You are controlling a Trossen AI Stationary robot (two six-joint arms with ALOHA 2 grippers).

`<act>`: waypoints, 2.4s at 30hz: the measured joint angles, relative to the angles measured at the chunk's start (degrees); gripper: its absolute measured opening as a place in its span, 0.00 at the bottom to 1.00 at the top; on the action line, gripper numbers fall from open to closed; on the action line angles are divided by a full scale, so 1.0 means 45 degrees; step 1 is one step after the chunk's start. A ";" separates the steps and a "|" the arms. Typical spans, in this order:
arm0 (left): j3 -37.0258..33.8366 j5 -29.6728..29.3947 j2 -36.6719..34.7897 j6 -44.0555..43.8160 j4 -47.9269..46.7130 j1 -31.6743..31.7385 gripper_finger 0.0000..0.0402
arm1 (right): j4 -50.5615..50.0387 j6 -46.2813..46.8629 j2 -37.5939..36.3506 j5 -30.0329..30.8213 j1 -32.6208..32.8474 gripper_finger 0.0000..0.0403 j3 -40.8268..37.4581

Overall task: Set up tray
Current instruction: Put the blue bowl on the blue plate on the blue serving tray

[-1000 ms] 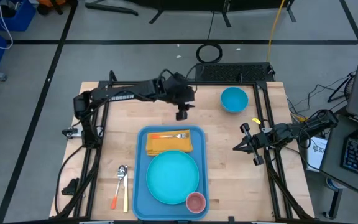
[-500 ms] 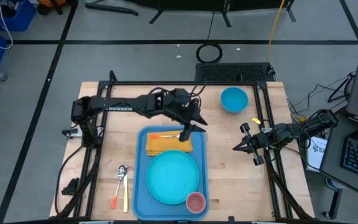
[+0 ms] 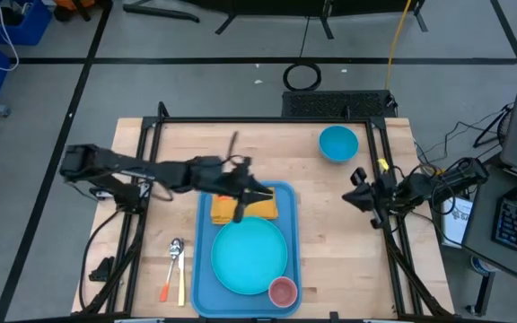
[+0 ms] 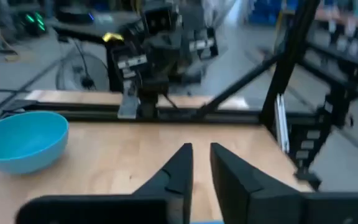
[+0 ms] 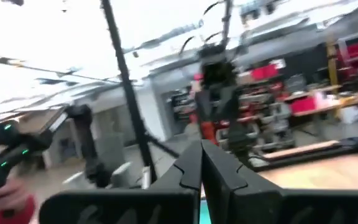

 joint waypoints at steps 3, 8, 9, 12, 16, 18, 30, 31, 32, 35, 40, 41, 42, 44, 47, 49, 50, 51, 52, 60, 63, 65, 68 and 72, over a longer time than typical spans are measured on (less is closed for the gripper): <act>-0.1755 -0.0782 -0.0839 -0.0495 0.1195 -0.0573 0.09 | 0.0149 -0.0219 0.0010 0.1263 -0.0001 0.00 0.0000; -0.3707 -0.2219 -0.1603 -0.1110 0.2761 -0.1472 0.03 | 0.0226 -0.0754 0.0324 0.3517 -0.0005 0.00 0.0219; -0.4034 -0.2560 -0.1638 -0.1236 0.3106 -0.1649 0.02 | 0.0143 -0.0690 0.0522 0.3747 -0.0011 0.00 0.0380; -0.5041 -0.3450 -0.1748 -0.1375 0.4175 -0.2233 0.01 | -0.1730 -0.0233 0.1331 0.4071 -0.0012 0.00 0.1095; -0.6000 -0.4186 -0.1811 -0.1266 0.6051 -0.2777 0.05 | -0.4559 0.1692 0.3041 0.4051 -0.0345 0.00 0.2631; -0.6384 -0.4470 -0.1770 -0.1386 0.6544 -0.2976 0.07 | -0.5879 0.2182 0.4071 0.4065 -0.0517 0.00 0.3309; -0.6950 -0.5207 -0.1782 -0.1639 0.6873 -0.3547 0.04 | -1.7671 0.5099 1.0982 0.1108 -0.4460 0.00 0.9385; -0.6950 -0.5228 -0.1782 -0.1512 0.7045 -0.3611 0.03 | -1.8213 0.4770 1.1504 0.1301 -0.4877 0.00 0.9695; -0.6950 -0.5232 -0.1782 -0.1393 0.7144 -0.3679 0.03 | -1.8318 0.4320 1.1885 0.1530 -0.5219 0.00 0.9886; -0.6949 -0.5228 -0.1787 -0.1193 0.7195 -0.3857 0.01 | -1.8002 0.2848 1.2624 0.1513 -0.6127 0.00 1.0484; -0.6950 -0.5228 -0.1787 -0.1302 0.7237 -0.4098 0.04 | -1.7404 0.0970 1.3262 -0.0397 -0.7464 0.01 1.1177; -0.6950 -0.5227 -0.1787 -0.1302 0.7234 -0.4164 0.05 | -1.7383 0.0690 1.3298 -0.0577 -0.7681 0.03 1.1291; -0.6950 -0.5222 -0.1787 -0.1302 0.7234 -0.4226 0.06 | -1.7391 0.0426 1.3333 -0.0618 -0.7870 0.05 1.1349; -0.6950 -0.5218 -0.1787 -0.1302 0.7170 -0.4338 0.08 | -1.7475 -0.0075 1.3414 -0.0651 -0.8290 0.12 1.1450; -0.6950 -0.5226 -0.1787 -0.1288 0.7090 -0.4497 0.09 | -1.7472 -0.0692 1.3490 -0.0643 -0.8870 0.24 1.1482; -0.6950 -0.5275 -0.1787 -0.1288 0.7059 -0.4588 0.09 | -1.7523 -0.0861 1.3620 -0.0649 -0.9229 0.33 1.1482; -0.6950 -0.5388 -0.1787 -0.1286 0.7011 -0.4650 0.08 | -1.7501 -0.0949 1.3726 -0.0654 -0.9363 0.36 1.1482; -0.6950 -0.5494 -0.1787 -0.1286 0.6952 -0.4686 0.08 | -1.7490 -0.1057 1.3835 -0.0659 -0.9483 0.40 1.1482; -0.6950 -0.5575 -0.1782 -0.1278 0.6913 -0.4726 0.07 | -1.7490 -0.1218 1.3946 -0.0647 -0.9610 0.42 1.1482; -0.6950 -0.5767 -0.1782 -0.1152 0.6832 -0.4826 0.03 | -1.7144 -0.1959 1.4950 -0.0007 -1.0217 0.47 1.1482; -0.6949 -0.5770 -0.1782 -0.1157 0.6692 -0.4826 0.01 | -1.6704 -0.2043 1.5233 0.0034 -1.0498 0.45 1.1482; -0.6950 -0.5767 -0.1782 -0.1157 0.6692 -0.4826 0.01 | -1.6561 -0.2031 1.5420 0.0003 -1.0718 0.43 1.1482; -0.6949 -0.5767 -0.1782 -0.1249 0.6666 -0.4826 0.02 | -1.6608 -0.2036 1.5785 -0.0091 -1.1050 0.41 1.1482; -0.6947 -0.5767 -0.1782 -0.1254 0.6646 -0.4826 0.07 | -1.6520 -0.2326 1.6098 -0.0964 -1.1366 0.35 1.1482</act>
